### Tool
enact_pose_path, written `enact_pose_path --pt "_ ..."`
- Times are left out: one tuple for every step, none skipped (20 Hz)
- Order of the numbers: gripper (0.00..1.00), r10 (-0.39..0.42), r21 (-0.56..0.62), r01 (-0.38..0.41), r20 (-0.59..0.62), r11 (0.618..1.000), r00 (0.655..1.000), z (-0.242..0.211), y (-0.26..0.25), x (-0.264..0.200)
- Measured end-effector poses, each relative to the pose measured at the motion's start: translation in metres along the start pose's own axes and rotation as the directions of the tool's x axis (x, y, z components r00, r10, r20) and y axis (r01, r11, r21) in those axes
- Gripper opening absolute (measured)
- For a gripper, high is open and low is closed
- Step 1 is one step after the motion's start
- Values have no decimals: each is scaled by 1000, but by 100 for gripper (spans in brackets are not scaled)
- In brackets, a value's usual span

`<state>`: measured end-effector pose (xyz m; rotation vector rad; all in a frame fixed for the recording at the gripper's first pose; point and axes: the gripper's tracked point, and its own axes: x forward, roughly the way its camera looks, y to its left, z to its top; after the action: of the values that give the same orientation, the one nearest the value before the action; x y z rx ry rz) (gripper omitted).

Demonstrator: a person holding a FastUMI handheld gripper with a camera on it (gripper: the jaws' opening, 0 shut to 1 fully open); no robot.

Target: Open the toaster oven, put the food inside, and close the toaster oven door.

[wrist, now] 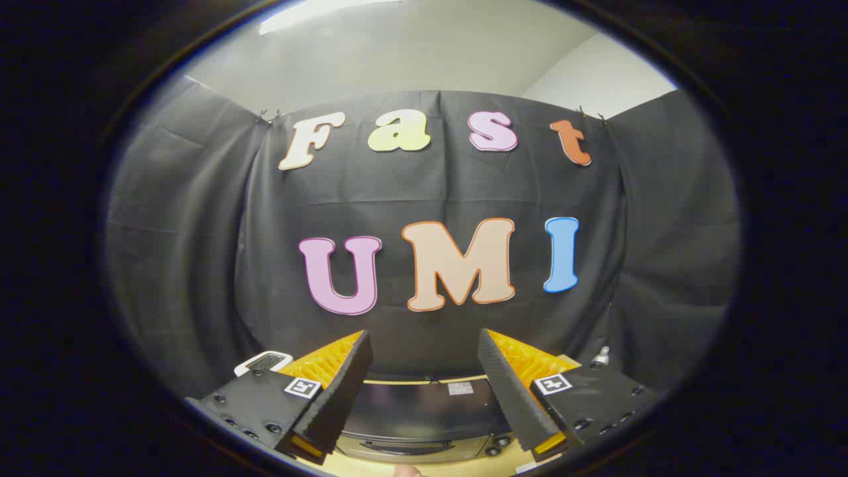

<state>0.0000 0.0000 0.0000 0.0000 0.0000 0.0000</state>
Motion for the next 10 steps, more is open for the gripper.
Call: enact_pose_path --pt "100 5 -1 -5 -6 1000 1000 -2 0 0" --pt "100 10 -2 -10 -18 1000 1000 -4 0 -1" --pt "100 17 -1 -17 -30 1000 999 -6 0 -1" --pt "100 25 -1 -25 -43 1000 999 -9 0 -1" --pt "100 29 0 -29 -52 1000 998 -13 -1 -1" --pt "100 32 1 -32 -63 999 998 -18 -4 1" --pt "100 31 1 -31 -72 1000 997 -22 -7 3" --pt "100 27 0 -27 -83 1000 996 -30 -6 5" --pt "100 22 1 -22 -96 1000 995 -38 -6 8" --pt "100 19 2 -19 -110 1000 994 -50 -3 9"
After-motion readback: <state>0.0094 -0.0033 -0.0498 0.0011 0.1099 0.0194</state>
